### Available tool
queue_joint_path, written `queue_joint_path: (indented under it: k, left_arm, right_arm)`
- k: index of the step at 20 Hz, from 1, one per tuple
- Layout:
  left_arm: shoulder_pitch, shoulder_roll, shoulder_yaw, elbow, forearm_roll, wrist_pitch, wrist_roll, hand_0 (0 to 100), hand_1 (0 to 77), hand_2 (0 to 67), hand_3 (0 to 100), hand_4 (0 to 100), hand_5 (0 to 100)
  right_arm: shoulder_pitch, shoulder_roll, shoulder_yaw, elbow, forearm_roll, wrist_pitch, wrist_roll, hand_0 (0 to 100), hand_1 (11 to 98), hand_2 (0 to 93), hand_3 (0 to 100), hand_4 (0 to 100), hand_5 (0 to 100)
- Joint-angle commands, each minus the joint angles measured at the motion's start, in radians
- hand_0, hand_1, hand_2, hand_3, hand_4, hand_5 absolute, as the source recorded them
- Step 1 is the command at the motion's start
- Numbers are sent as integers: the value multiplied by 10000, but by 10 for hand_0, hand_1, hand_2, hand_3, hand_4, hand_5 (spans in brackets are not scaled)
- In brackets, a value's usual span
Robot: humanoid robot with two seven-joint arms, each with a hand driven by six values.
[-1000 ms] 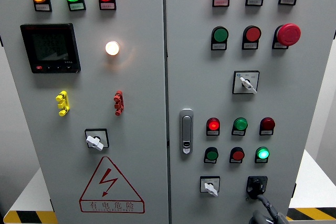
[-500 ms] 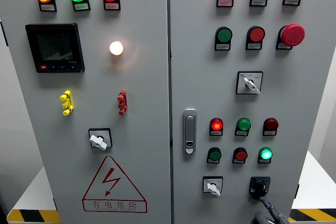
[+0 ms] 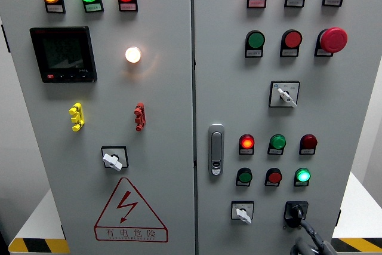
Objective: Trip black knob to open circuit
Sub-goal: 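Release the black knob and lower the right hand away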
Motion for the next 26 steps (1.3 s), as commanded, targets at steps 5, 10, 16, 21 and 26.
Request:
queue_joint_path:
  k: [5, 10, 16, 21, 26]
  left_arm:
    - [0, -4, 0, 0, 0, 0, 0, 0, 0, 194, 263, 97, 86]
    - [0, 11, 0, 0, 0, 0, 0, 0, 0, 194, 263, 97, 86]
    - [0, 11, 0, 0, 0, 0, 0, 0, 0, 194, 263, 97, 86]
    - [0, 11, 0, 0, 0, 0, 0, 0, 0, 194, 263, 97, 86]
    - [0, 11, 0, 0, 0, 0, 0, 0, 0, 194, 263, 97, 86]
  right_arm:
    - [-354, -16, 28, 226, -11, -7, 55, 891, 543, 0, 801, 884, 1000]
    - [-998, -1, 43, 840, -11, 8, 71, 899, 499, 0, 599, 515, 836]
    - [-1628, -47, 28, 1163, -133, 24, 71, 949, 438, 0, 279, 118, 340]
    - [-2195, -63, 43, 1423, -179, 39, 71, 915, 429, 0, 146, 5, 180]
    - [-2426, -78, 180, 1669, -210, 39, 86, 888, 434, 0, 103, 0, 140]
